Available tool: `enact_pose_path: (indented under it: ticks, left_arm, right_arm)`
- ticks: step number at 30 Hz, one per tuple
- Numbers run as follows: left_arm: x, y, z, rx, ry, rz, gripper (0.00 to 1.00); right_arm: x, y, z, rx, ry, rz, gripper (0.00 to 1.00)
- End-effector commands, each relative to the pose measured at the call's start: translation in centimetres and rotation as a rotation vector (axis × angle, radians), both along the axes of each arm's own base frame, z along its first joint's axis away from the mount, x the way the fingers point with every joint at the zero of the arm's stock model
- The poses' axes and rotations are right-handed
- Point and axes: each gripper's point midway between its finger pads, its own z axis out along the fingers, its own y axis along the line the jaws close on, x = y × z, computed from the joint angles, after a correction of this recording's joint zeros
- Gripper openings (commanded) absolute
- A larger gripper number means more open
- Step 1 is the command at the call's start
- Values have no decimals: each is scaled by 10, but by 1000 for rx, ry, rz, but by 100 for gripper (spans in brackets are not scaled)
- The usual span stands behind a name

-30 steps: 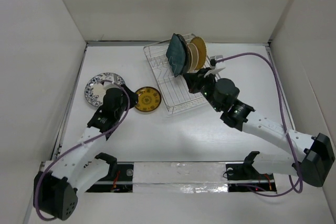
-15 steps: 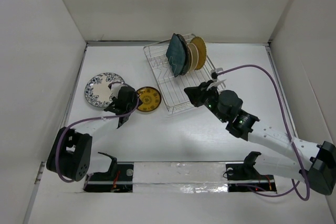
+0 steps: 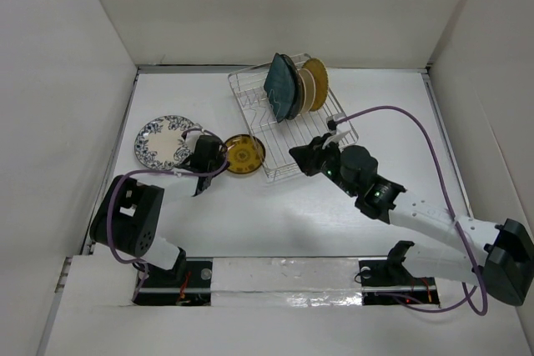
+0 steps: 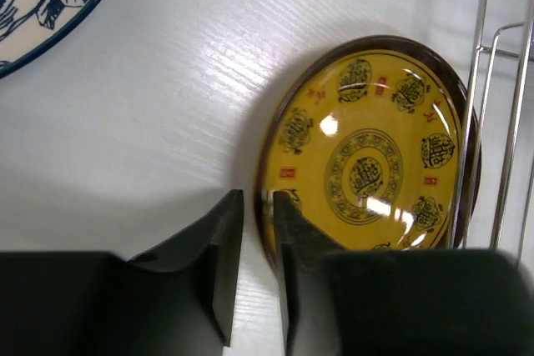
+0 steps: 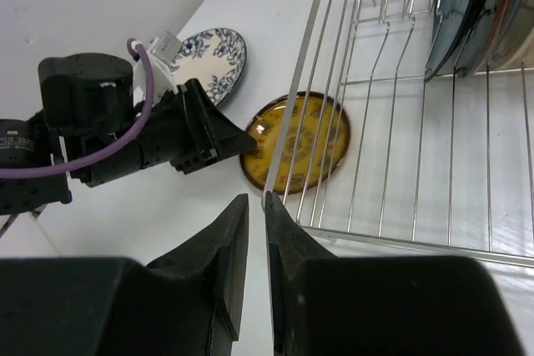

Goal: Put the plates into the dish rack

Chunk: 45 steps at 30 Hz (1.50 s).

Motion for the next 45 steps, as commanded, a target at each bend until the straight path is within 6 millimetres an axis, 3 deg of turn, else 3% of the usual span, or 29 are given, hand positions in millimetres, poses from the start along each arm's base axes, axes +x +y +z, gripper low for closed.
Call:
enact_pose_path:
  ticks: [1, 3, 7, 11, 16, 19, 24, 25, 26, 27, 30, 31, 37, 39, 40, 41, 45]
  left_arm:
    - [5, -3, 8, -39, -49, 6, 17]
    - [0, 5, 10, -16, -52, 33, 0]
    - [-13, 21, 21, 21, -71, 64, 0]
    - [-32, 42, 52, 50, -144, 116, 0]
    - [-49, 51, 74, 38, -195, 134, 0]
    - [-58, 56, 80, 33, -214, 138, 0]
    - [-63, 56, 79, 19, -212, 137, 0]
    - [-61, 56, 86, 19, -229, 137, 0]
    - [-63, 57, 94, 21, -241, 135, 0]
    - [-61, 60, 109, 24, -276, 147, 0]
    - [-65, 66, 138, 8, -345, 166, 0]
    - [-66, 65, 142, -2, -354, 164, 0]
    - [-87, 68, 174, -42, -399, 150, 0]
    - [-94, 69, 192, -57, -439, 133, 0]
    - [-96, 68, 198, -64, -453, 125, 0]
    - [-98, 65, 208, -81, -474, 106, 0]
    - [-103, 53, 225, -125, -511, 38, 0]
  right_arm:
    - [1, 5, 9, 36, -20, 21, 19]
    - [1, 5, 7, 32, -17, 18, 19]
    - [5, 2, 7, 26, -14, 1, 19]
    - [5, 2, 9, 23, -15, 6, 20]
    - [3, 5, 21, 41, -23, 24, 22]
    - [-3, 18, 27, 43, -23, 68, 27]
    - [-10, 48, 15, 19, 9, 163, 28]
    - [-11, 54, 15, 8, 9, 180, 30]
    - [-10, 60, 27, 15, -9, 198, 31]
    - [-10, 70, 22, -3, 3, 220, 33]
    - [-11, 85, 31, -5, -3, 262, 45]
    - [-12, 92, 22, -22, 21, 289, 48]
    - [0, 111, 13, -37, 39, 301, 87]
    - [8, 117, 3, -53, 60, 307, 93]
    - [14, 121, 10, -41, 52, 309, 97]
    - [16, 129, -2, -61, 76, 331, 98]
    - [33, 140, -5, -54, 92, 351, 99]
